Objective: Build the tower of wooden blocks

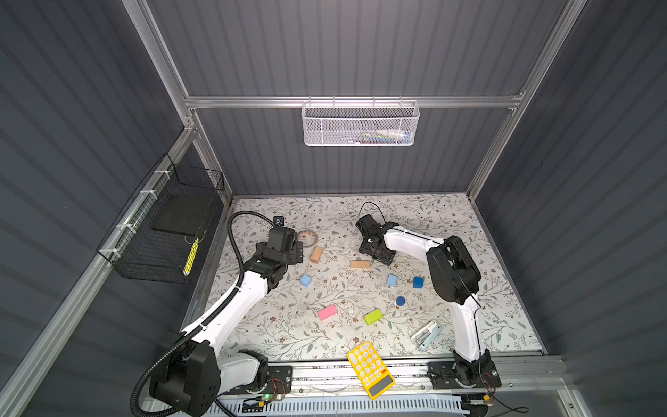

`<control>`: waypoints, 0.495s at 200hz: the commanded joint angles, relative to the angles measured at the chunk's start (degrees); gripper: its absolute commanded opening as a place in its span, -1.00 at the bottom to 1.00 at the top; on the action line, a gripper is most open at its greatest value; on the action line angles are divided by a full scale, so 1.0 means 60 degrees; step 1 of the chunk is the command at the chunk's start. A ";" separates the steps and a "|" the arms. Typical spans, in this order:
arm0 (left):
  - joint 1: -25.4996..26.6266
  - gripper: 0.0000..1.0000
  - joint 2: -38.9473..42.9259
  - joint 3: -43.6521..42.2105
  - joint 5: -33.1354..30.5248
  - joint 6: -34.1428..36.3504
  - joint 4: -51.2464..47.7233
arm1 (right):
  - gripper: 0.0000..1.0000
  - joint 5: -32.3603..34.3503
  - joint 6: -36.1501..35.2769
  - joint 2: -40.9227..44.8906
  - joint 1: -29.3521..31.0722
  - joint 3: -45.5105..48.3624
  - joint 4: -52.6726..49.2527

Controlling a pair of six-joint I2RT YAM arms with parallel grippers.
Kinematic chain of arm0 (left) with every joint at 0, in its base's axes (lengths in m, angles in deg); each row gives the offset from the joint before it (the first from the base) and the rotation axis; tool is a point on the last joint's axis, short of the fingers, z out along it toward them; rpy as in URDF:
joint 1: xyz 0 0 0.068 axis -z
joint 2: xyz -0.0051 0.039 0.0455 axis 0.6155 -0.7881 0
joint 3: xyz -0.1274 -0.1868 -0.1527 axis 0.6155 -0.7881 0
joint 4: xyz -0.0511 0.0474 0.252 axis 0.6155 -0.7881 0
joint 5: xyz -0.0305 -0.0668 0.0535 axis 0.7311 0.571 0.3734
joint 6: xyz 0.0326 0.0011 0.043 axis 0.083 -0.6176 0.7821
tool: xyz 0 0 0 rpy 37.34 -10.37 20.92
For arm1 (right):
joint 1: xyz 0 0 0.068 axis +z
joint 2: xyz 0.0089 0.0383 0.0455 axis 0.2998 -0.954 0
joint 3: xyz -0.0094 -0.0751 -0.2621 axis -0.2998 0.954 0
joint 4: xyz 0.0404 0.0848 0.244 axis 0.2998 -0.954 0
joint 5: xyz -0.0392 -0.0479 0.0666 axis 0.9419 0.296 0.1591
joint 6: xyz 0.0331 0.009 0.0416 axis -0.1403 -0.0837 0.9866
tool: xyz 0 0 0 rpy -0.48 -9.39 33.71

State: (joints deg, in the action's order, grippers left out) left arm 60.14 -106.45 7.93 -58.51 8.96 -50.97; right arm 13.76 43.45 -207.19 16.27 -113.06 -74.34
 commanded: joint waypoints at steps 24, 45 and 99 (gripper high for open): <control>-0.0001 0.99 0.0233 -0.0033 -0.0125 0.0174 0.0026 | 0.44 0.0143 -0.0156 -0.0066 -0.0040 -0.0011 -0.0438; -0.0001 0.99 0.0224 -0.0024 -0.0124 0.0161 0.0012 | 0.34 0.0279 -0.0405 0.0231 -0.0035 0.0082 -0.0453; -0.0001 0.99 0.0167 -0.0032 -0.0101 0.0117 0.0077 | 0.23 0.0494 -0.1984 0.1635 0.0112 0.0678 -0.0684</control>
State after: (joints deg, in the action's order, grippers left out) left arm 60.14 -106.45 7.93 -58.51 9.13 -50.97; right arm 14.42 37.48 -203.46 16.25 -110.88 -75.85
